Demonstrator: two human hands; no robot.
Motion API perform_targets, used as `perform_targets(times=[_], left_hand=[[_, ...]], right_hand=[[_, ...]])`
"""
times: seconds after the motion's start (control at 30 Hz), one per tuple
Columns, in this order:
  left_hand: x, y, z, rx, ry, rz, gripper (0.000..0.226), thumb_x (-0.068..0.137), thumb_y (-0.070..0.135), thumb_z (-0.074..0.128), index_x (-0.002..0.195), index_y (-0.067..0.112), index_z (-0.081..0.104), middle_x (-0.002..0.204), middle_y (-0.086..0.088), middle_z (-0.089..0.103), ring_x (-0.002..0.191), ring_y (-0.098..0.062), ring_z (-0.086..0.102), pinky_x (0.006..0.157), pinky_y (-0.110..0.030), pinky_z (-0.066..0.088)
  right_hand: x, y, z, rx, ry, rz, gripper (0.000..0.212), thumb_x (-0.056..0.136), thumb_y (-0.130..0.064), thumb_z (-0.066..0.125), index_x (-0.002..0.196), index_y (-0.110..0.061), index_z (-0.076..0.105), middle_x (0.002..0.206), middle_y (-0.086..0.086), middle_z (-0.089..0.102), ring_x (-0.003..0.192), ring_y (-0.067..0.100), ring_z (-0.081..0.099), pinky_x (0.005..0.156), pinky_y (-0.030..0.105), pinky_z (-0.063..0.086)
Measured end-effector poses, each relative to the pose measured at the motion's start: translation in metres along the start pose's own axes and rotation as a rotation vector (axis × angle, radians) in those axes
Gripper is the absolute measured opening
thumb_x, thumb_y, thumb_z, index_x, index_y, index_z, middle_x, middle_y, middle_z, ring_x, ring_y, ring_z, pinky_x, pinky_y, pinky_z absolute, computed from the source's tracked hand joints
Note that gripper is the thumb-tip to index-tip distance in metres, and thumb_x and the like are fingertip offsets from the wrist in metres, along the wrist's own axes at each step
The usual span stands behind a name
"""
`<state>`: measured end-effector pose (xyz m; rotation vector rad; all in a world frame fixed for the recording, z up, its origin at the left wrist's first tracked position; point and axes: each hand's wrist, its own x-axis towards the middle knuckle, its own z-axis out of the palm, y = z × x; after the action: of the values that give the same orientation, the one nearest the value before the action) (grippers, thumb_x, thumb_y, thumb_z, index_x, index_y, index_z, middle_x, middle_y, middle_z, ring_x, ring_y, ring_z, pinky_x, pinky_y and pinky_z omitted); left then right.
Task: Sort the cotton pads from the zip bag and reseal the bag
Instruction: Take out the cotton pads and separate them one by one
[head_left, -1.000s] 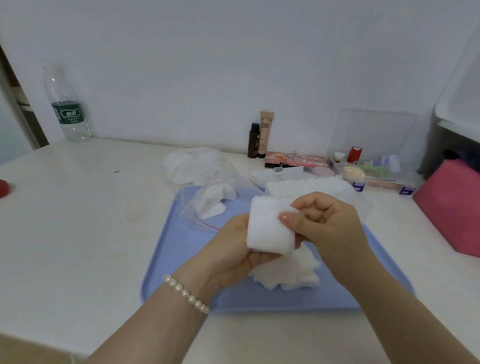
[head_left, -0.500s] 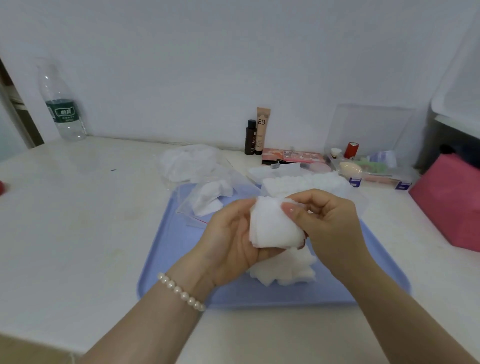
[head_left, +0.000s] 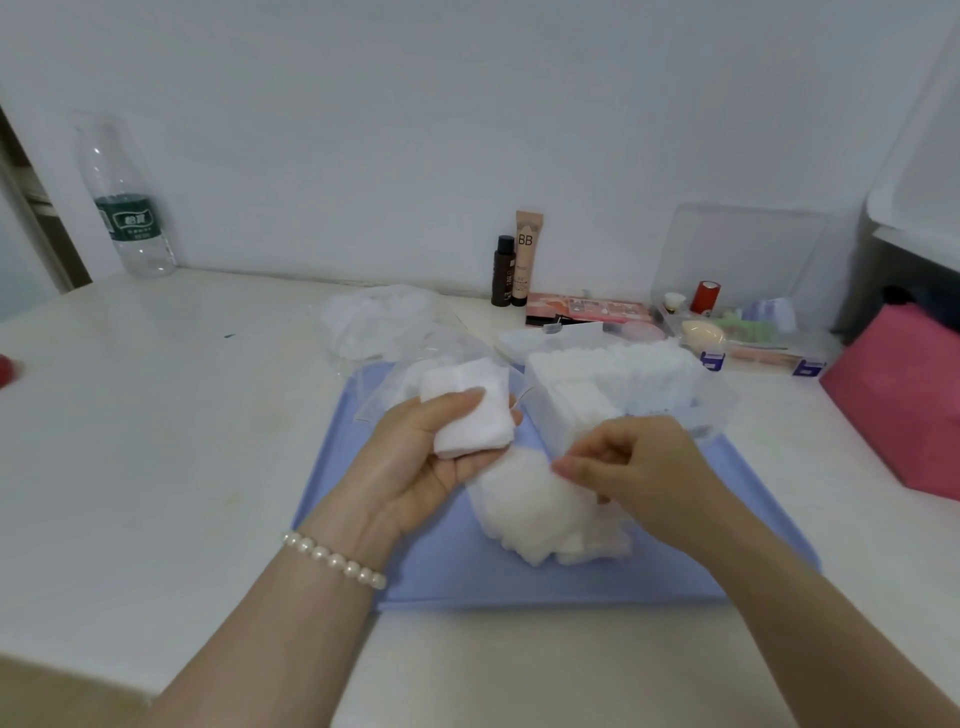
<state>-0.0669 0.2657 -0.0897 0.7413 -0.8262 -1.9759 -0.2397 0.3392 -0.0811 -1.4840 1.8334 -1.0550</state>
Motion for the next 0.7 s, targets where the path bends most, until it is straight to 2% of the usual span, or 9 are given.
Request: perform_targets(times=[0.1, 0.17, 0.37, 0.5, 0.63, 0.7], left_hand=[[0.0, -0.001, 0.0, 0.009, 0.001, -0.014, 0.027, 0.078, 0.007, 0.059, 0.103, -0.002, 0.061, 0.097, -0.018, 0.072, 0.083, -0.024, 0.071, 0.072, -0.035, 0.057], [0.001, -0.002, 0.0, 0.008, -0.002, -0.015, 0.033, 0.074, 0.008, 0.06, 0.106, -0.002, 0.06, 0.098, -0.018, 0.072, 0.083, -0.025, 0.071, 0.071, -0.034, 0.057], [0.001, -0.002, -0.001, 0.011, 0.008, -0.028, 0.021, 0.085, 0.004, 0.055, 0.104, -0.002, 0.06, 0.1, -0.021, 0.07, 0.084, -0.028, 0.071, 0.074, -0.038, 0.056], [0.002, -0.001, -0.002, 0.014, 0.023, -0.035, 0.031, 0.08, 0.006, 0.058, 0.11, -0.002, 0.058, 0.103, -0.021, 0.07, 0.091, -0.03, 0.07, 0.076, -0.04, 0.057], [0.002, -0.002, -0.002, 0.022, 0.031, -0.05, 0.024, 0.086, 0.005, 0.055, 0.109, -0.001, 0.057, 0.102, -0.022, 0.07, 0.094, -0.032, 0.069, 0.078, -0.042, 0.056], [0.002, -0.002, -0.001, 0.032, 0.031, -0.053, 0.022, 0.086, 0.005, 0.055, 0.107, -0.001, 0.058, 0.099, -0.022, 0.07, 0.093, -0.032, 0.068, 0.078, -0.042, 0.056]], right_hand=[[-0.005, 0.001, 0.012, -0.323, -0.069, 0.072, 0.031, 0.065, -0.04, 0.08, 0.075, -0.019, 0.061, 0.065, -0.011, 0.05, 0.059, 0.003, 0.045, 0.053, 0.018, 0.032], [-0.008, 0.0, 0.016, -0.409, -0.068, 0.064, 0.036, 0.063, -0.042, 0.08, 0.074, -0.018, 0.055, 0.068, -0.009, 0.048, 0.061, 0.005, 0.043, 0.055, 0.022, 0.033], [-0.009, 0.001, 0.02, -0.361, -0.001, 0.004, 0.037, 0.061, -0.03, 0.081, 0.064, -0.023, 0.045, 0.066, -0.009, 0.046, 0.06, 0.007, 0.041, 0.056, 0.025, 0.033], [-0.009, 0.003, 0.02, -0.352, 0.033, -0.087, 0.032, 0.063, -0.022, 0.08, 0.071, -0.02, 0.049, 0.072, -0.009, 0.048, 0.064, 0.007, 0.042, 0.057, 0.024, 0.034], [-0.007, 0.006, 0.019, -0.352, 0.023, -0.175, 0.03, 0.065, -0.015, 0.079, 0.085, -0.022, 0.057, 0.09, -0.006, 0.051, 0.084, 0.013, 0.046, 0.069, 0.021, 0.039], [-0.006, 0.008, 0.019, -0.386, 0.005, -0.216, 0.031, 0.066, -0.013, 0.078, 0.09, -0.021, 0.06, 0.091, -0.007, 0.048, 0.088, 0.011, 0.043, 0.069, 0.012, 0.034]])
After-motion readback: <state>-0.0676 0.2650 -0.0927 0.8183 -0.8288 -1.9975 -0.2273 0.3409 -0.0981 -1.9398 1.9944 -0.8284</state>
